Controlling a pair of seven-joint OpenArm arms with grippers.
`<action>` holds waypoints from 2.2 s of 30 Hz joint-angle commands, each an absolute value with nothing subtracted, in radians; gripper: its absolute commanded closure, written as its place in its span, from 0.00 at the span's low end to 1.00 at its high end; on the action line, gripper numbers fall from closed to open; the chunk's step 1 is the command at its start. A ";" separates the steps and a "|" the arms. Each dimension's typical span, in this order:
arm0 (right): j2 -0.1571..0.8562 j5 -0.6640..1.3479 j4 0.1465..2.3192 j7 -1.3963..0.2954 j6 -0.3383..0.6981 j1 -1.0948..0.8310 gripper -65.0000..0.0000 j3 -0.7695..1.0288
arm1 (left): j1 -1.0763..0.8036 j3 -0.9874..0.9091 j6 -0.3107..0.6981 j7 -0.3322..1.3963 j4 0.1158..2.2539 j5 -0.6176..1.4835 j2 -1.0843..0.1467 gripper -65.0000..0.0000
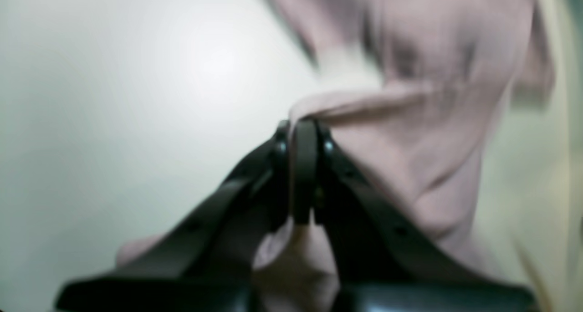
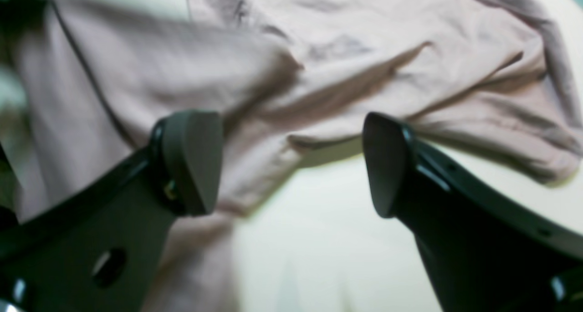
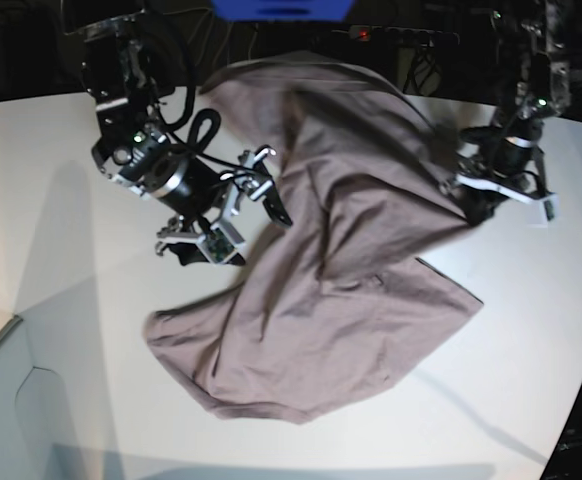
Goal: Layout the t-shirt on the table in an organized manner, then fold the t-shirt properly
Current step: 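Pull the grasped fabric apart with both grippers to spread the shirt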
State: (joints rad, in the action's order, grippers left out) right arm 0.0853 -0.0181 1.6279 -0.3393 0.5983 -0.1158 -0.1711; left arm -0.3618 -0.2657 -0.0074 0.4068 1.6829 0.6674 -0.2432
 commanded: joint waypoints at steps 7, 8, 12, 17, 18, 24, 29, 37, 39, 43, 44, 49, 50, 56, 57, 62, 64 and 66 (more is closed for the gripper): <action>0.085 0.001 1.560 -0.312 0.602 -0.047 0.26 -0.170 | -0.162 -0.527 0.004 0.616 1.690 0.657 -0.249 1.00; 0.085 0.001 1.543 -0.312 0.602 -0.036 0.26 -0.168 | -0.122 -0.553 0.004 0.636 1.676 0.657 -0.251 1.00; 0.082 -0.001 1.475 -0.312 0.602 0.027 0.26 -0.090 | 0.030 -0.595 0.004 0.676 1.606 0.657 -0.288 1.00; 0.085 -0.001 1.337 -0.312 0.602 0.122 0.26 0.001 | 0.180 -0.581 0.004 0.673 1.438 0.657 -0.315 1.00; 0.087 -0.001 1.313 -0.312 0.602 0.142 0.26 0.025 | 0.213 -0.581 0.004 0.673 1.400 0.657 -0.317 1.00; 0.108 -0.001 1.130 -0.312 0.602 0.251 0.26 0.088 | 0.421 -0.535 0.004 0.591 1.130 0.657 -0.332 1.00; 0.117 -0.001 1.012 -0.312 0.601 0.325 0.26 0.090 | 0.516 -0.430 0.004 0.437 0.984 0.657 -0.360 0.99; 0.151 -0.001 0.800 -0.306 0.601 0.447 0.26 0.091 | 0.556 -0.386 -0.004 0.375 0.901 0.665 -0.360 0.64; 0.151 -0.001 0.756 -0.306 0.601 0.472 0.26 0.088 | 0.552 -0.395 0.001 0.375 0.905 0.667 -0.357 0.52; 0.150 -0.001 0.742 -0.305 0.601 0.475 0.26 0.088 | 0.498 -0.409 -0.004 0.375 0.990 0.668 -0.355 0.53; 0.147 -0.001 0.742 -0.305 0.601 0.475 0.26 0.088 | 0.466 -0.423 -0.004 0.375 1.040 0.670 -0.351 0.53; 0.120 -0.001 0.740 -0.305 0.601 0.470 0.26 0.088 | 0.245 -0.507 -0.004 0.377 1.242 0.670 -0.289 0.53; 0.120 -0.001 0.740 -0.306 0.601 0.460 0.26 0.088 | 0.194 -0.527 -0.004 0.377 1.267 0.670 -0.272 0.53; 0.097 0.001 0.740 -0.305 0.602 0.444 0.40 0.087 | -0.091 -0.639 0.004 0.377 1.408 0.670 -0.145 0.52; 0.088 0.001 0.740 -0.305 0.602 0.444 0.45 0.087 | -0.124 -0.645 0.004 0.377 1.423 0.670 -0.128 0.52; 0.079 0.001 0.740 -0.306 0.602 0.444 0.80 0.087 | -0.260 -0.651 0.004 0.375 1.492 0.670 -0.054 0.52; 0.081 0.001 0.740 -0.309 0.602 0.444 0.96 0.088 | -0.297 -0.653 0.004 0.375 1.521 0.670 -0.033 0.52; 0.102 -0.001 0.740 -0.311 0.602 0.441 1.00 0.090 | -0.351 -0.653 0.004 0.375 1.573 0.670 -0.015 0.52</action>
